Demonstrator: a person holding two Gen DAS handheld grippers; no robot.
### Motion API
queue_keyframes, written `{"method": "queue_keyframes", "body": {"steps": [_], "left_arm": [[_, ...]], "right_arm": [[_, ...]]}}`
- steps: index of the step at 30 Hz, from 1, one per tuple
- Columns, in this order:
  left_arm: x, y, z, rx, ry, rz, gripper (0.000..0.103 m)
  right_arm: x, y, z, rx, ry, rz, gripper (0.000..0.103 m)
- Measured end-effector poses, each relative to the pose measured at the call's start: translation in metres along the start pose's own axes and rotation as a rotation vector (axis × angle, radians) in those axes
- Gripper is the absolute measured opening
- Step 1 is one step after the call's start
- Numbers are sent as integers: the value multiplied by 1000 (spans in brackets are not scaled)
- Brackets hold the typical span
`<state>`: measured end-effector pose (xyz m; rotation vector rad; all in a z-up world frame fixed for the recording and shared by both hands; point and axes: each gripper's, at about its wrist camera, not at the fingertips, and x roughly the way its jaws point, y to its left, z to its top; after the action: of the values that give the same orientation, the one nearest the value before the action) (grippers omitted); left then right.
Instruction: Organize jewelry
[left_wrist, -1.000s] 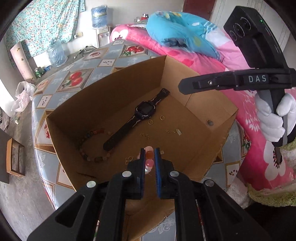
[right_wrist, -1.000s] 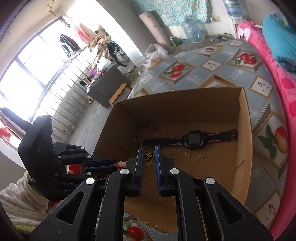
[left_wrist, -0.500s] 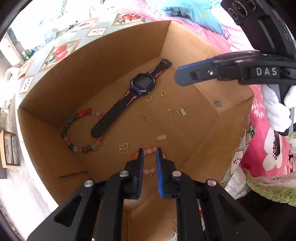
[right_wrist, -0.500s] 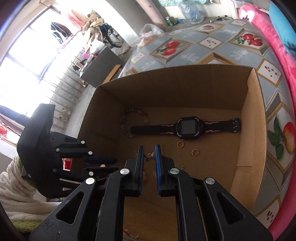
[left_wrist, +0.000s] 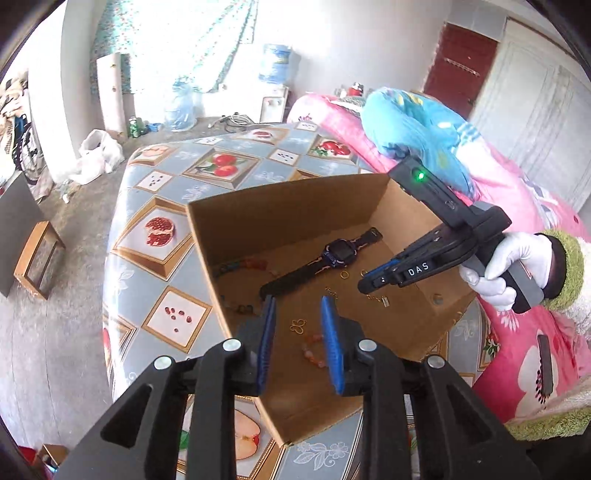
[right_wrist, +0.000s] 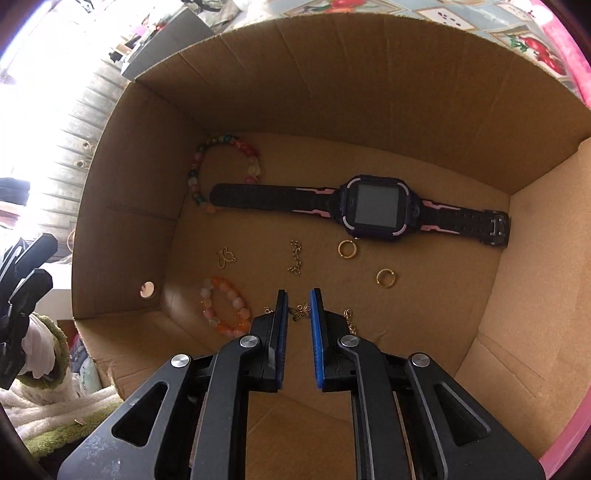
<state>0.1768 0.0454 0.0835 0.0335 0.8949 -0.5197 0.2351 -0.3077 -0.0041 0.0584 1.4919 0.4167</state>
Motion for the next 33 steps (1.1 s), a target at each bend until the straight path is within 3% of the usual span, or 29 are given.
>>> {"method": "queue_keyframes", "body": {"steps": [4, 8, 12, 15, 18, 21, 25, 29, 33], "left_arm": [[-7, 11, -16, -73, -40, 67, 30], [-10, 18, -29, -114, -37, 63, 31], [-14, 22, -35, -141, -53, 58, 37], [-16, 21, -37, -155, -66, 48, 42], [-14, 22, -38, -178, -72, 33, 49], [-10, 23, -40, -210, -65, 16, 54], [-3, 24, -41, -243, -57, 4, 60], [8, 26, -44, -288, -27, -21, 61], [20, 25, -47, -311, 4, -38, 61]], "right_arm": [[5, 3, 1, 4, 0, -23, 13], [-5, 7, -5, 17, -47, -27, 13], [-50, 11, -23, 20, -208, -13, 13], [-94, 10, -50, 21, -379, -70, 16], [-126, 7, -84, 49, -521, -153, 28], [-138, -3, -115, 112, -603, -216, 38], [-136, -34, -142, 234, -633, -242, 43], [-113, -59, -154, 348, -595, -111, 43], [-89, -61, -156, 411, -574, -54, 43]]}}
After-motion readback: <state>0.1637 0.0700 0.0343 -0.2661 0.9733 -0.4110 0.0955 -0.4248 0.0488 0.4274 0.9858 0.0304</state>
